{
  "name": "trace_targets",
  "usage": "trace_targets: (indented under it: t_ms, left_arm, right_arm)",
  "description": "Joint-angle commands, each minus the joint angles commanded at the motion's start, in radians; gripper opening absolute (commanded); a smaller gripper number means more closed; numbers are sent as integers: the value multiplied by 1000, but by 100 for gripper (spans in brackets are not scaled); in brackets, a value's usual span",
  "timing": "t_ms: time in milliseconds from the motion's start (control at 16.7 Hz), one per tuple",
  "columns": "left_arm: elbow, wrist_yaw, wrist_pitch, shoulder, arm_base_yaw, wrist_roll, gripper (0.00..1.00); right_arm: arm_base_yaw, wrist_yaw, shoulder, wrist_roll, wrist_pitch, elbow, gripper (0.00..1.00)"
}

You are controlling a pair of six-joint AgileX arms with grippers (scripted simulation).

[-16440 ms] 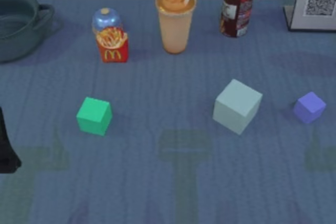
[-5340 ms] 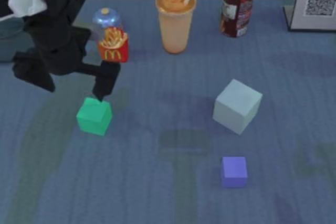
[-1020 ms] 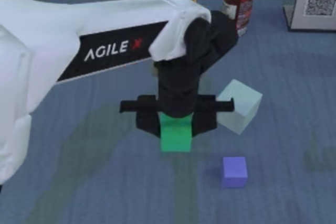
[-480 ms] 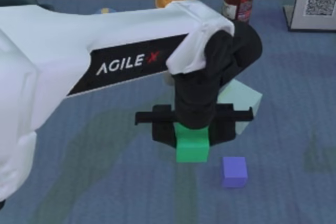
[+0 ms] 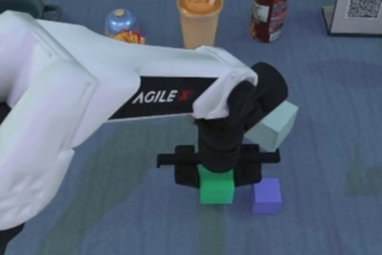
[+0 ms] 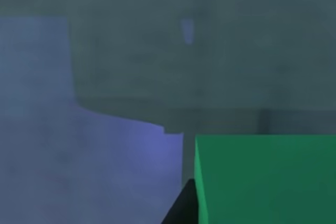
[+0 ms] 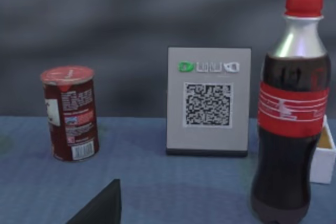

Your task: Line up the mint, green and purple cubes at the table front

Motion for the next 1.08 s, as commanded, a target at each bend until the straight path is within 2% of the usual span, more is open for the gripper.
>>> trace_targets:
  t_ms: [240, 1020, 1080]
  left_arm:
    - [-3, 0, 4, 2, 0, 0, 0]
    - [-3, 0, 4, 2, 0, 0, 98]
    - [-3, 0, 4, 2, 0, 0, 100]
  right_arm:
    - [0, 0, 0, 0, 0, 0, 100]
    - [0, 0, 0, 0, 0, 0, 100]
    - [0, 0, 0, 0, 0, 0, 100]
